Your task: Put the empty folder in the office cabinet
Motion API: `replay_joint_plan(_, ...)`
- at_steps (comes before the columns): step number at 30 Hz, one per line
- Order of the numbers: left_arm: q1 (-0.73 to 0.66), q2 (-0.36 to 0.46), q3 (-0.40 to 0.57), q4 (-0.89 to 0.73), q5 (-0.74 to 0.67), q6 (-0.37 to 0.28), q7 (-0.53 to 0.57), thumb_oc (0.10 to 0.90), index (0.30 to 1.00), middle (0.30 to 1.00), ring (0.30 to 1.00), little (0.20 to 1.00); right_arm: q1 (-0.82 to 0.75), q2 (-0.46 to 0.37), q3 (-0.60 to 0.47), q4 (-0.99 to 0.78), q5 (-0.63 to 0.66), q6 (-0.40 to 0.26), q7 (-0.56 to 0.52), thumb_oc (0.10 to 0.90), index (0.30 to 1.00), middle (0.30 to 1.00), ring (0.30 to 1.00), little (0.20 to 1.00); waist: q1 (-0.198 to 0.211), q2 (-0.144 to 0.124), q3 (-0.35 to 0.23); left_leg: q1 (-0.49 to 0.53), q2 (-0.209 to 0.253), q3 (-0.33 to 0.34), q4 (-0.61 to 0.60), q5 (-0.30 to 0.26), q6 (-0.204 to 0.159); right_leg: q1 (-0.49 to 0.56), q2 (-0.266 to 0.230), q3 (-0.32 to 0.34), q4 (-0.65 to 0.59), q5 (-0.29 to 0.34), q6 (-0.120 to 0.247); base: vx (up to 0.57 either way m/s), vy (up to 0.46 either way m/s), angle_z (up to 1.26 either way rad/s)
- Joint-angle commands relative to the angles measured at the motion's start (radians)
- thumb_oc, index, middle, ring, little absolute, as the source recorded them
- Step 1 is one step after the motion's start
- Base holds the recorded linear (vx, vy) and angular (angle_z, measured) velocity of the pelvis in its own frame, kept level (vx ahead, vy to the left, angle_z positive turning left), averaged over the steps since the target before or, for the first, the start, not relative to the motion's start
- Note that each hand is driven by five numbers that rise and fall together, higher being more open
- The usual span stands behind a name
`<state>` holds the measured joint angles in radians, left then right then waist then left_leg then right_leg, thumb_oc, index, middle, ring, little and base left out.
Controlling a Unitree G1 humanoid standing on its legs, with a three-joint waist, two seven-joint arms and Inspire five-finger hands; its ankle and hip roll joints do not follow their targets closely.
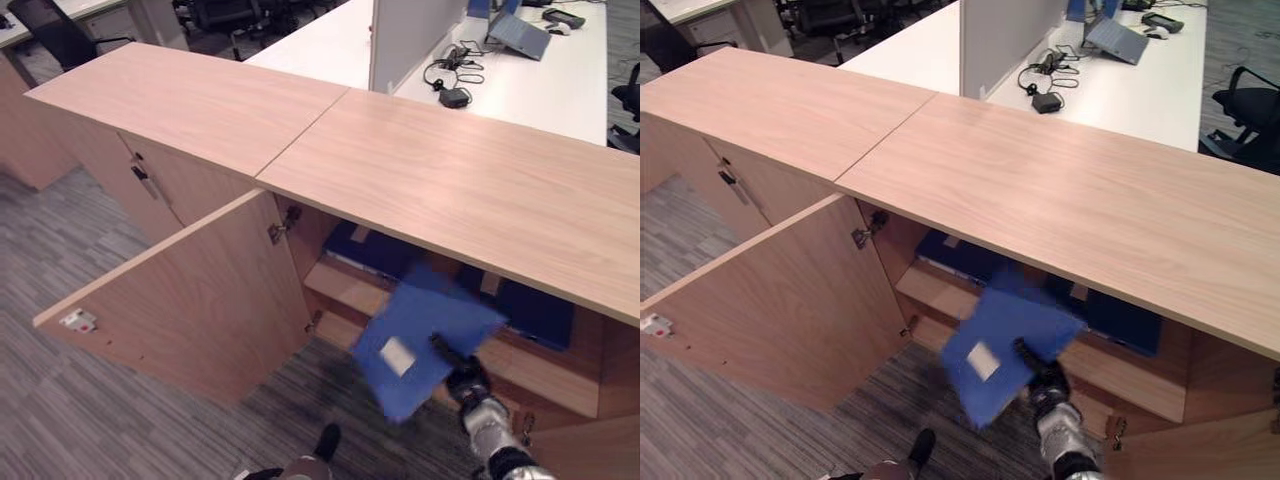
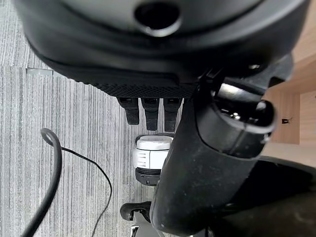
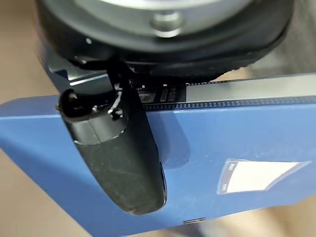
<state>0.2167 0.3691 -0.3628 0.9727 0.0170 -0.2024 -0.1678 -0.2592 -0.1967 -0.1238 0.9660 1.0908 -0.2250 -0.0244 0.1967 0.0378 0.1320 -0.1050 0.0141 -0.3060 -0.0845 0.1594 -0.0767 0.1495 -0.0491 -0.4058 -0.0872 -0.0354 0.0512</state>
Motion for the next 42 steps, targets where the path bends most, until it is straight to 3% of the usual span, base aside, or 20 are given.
replay_joint_plan(1,-0.054,0.041,-0.066,-0.018,0.032,-0.038,-0.020,0.800,0.900,0.900,0.900,0.900,-0.108,-0.078,-0.067,-0.045,0.162,-0.157,0.006,0.400,0.300,0.300,0.300,0.300,0.016,0.005,-0.024,0.051,0.065,0.037,-0.003,-0.128,-0.032,-0.039,-0.059,0.013,0.039,-0.066,0.041,0.03,-0.009,0.04)
replay_joint_plan(10,-0.063,0.059,-0.125,-0.064,0.051,-0.036,-0.027,0.800,0.900,0.900,0.900,0.900,-0.204,-0.218,-0.276,0.065,0.320,-0.231,-0.064,0.400,0.300,0.300,0.300,0.300,0.032,0.017,-0.028,0.042,0.054,0.006,-0.003,-0.136,-0.033,-0.036,-0.062,-0.016,0.053,-0.088,0.044,0.03,-0.011,0.08)
replay_joint_plan(15,-0.074,0.064,-0.149,-0.067,0.050,-0.036,-0.031,0.800,0.900,0.900,0.900,0.900,-0.266,-0.288,-0.295,0.116,0.345,-0.236,-0.081,0.400,0.300,0.300,0.300,0.300,0.043,0.026,-0.022,0.030,0.051,-0.004,-0.003,-0.133,-0.035,-0.044,-0.063,-0.025,0.054,-0.090,0.046,0.01,-0.016,0.13)
replay_joint_plan(19,-0.087,0.083,-0.202,-0.098,0.061,-0.044,-0.049,0.800,0.900,0.900,0.900,0.900,-0.366,-0.363,-0.280,0.147,0.362,-0.227,-0.084,0.400,0.300,0.300,0.300,0.300,0.056,0.052,-0.004,0.007,0.047,-0.007,-0.002,-0.126,-0.037,-0.066,-0.067,-0.025,0.056,-0.089,0.050,-0.02,0.001,0.05)
replay_joint_plan(22,-0.101,0.108,-0.246,-0.143,0.071,-0.054,-0.060,0.800,0.900,0.900,0.900,0.900,-0.460,-0.427,-0.246,0.176,0.370,-0.221,-0.086,0.400,0.300,0.300,0.300,0.300,0.068,0.079,0.016,-0.019,0.043,-0.006,0.000,-0.118,-0.037,-0.096,-0.075,-0.021,0.064,-0.086,0.053,-0.05,0.027,0.02)
replay_joint_plan(23,-0.109,0.118,-0.263,-0.168,0.059,-0.058,-0.061,0.800,0.900,0.900,0.900,0.900,-0.523,-0.468,-0.216,0.192,0.368,-0.216,-0.091,0.400,0.300,0.300,0.300,0.300,0.075,0.101,0.030,-0.035,0.038,-0.003,0.001,-0.112,-0.035,-0.123,-0.084,-0.016,0.076,-0.084,0.056,-0.03,0.045,0.01)
replay_joint_plan(25,-0.127,0.121,-0.291,-0.209,0.037,-0.050,-0.062,0.800,0.900,0.900,0.900,0.900,-0.591,-0.483,-0.186,0.202,0.376,-0.220,-0.107,0.400,0.300,0.300,0.300,0.300,0.084,0.115,0.038,-0.054,0.032,-0.003,0.002,-0.109,-0.032,-0.145,-0.092,-0.015,0.086,-0.085,0.058,-0.02,0.040,-0.02)
replay_joint_plan(26,-0.110,0.122,-0.271,-0.195,0.031,-0.063,-0.046,0.800,0.900,0.900,0.900,0.900,-0.635,-0.535,-0.169,0.212,0.369,-0.202,-0.110,0.400,0.300,0.300,0.300,0.300,0.097,0.137,0.049,-0.074,0.026,-0.003,0.004,-0.104,-0.028,-0.180,-0.106,-0.013,0.110,-0.089,0.059,0.00,0.000,0.00)
replay_joint_plan(27,-0.110,0.120,-0.271,-0.194,0.032,-0.063,-0.045,0.800,0.900,0.900,0.900,0.900,-0.637,-0.536,-0.167,0.213,0.370,-0.202,-0.109,0.400,0.300,0.300,0.300,0.300,0.098,0.138,0.048,-0.076,0.026,-0.003,0.004,-0.103,-0.027,-0.183,-0.106,-0.012,0.112,-0.090,0.059,0.00,0.049,-0.03)
replay_joint_plan(28,-0.062,0.142,-0.277,-0.191,0.058,-0.077,-0.026,0.800,0.900,0.900,0.900,0.900,-0.674,-0.592,-0.135,0.227,0.361,-0.193,-0.113,0.400,0.300,0.300,0.300,0.300,0.119,0.155,0.058,-0.089,0.021,-0.004,0.007,-0.101,-0.023,-0.205,-0.119,-0.013,0.133,-0.093,0.061,0.08,-0.027,-0.06)
replay_joint_plan(29,-0.061,0.138,-0.277,-0.192,0.059,-0.077,-0.024,0.800,0.900,0.900,0.900,0.900,-0.680,-0.597,-0.130,0.231,0.362,-0.191,-0.113,0.400,0.300,0.300,0.300,0.300,0.115,0.153,0.051,-0.084,0.024,-0.002,0.002,-0.116,-0.024,-0.201,-0.116,0.003,0.135,-0.115,0.062,0.10,-0.024,-0.01)
replay_joint_plan(32,-0.031,0.156,-0.281,-0.180,0.080,-0.080,-0.023,0.800,0.900,0.900,0.900,0.900,-0.726,-0.658,-0.075,0.235,0.349,-0.176,-0.109,0.400,0.300,0.300,0.300,0.300,0.134,0.179,0.067,-0.108,0.019,0.002,0.009,-0.116,-0.015,-0.255,-0.140,0.018,0.185,-0.127,0.065,0.04,0.019,0.09)
replay_joint_plan(38,-0.010,0.164,-0.282,-0.186,0.049,-0.080,-0.019,0.800,0.900,0.900,0.900,0.900,-0.870,-0.738,0.038,0.248,0.326,-0.159,-0.121,0.400,0.300,0.300,0.300,0.300,0.167,0.219,0.109,-0.204,0.002,0.013,0.062,-0.128,-0.003,-0.416,-0.183,0.061,0.325,-0.165,0.068,0.01,0.036,-0.18)
replay_joint_plan(42,0.022,0.180,-0.281,-0.186,0.037,-0.100,-0.005,0.800,0.900,0.900,0.900,0.900,-0.995,-0.858,0.123,0.277,0.306,-0.152,-0.143,0.400,0.300,0.300,0.300,0.300,0.191,0.243,0.117,-0.276,-0.014,0.013,0.082,-0.126,-0.004,-0.529,-0.221,0.071,0.404,-0.185,0.068,0.02,0.044,0.02)
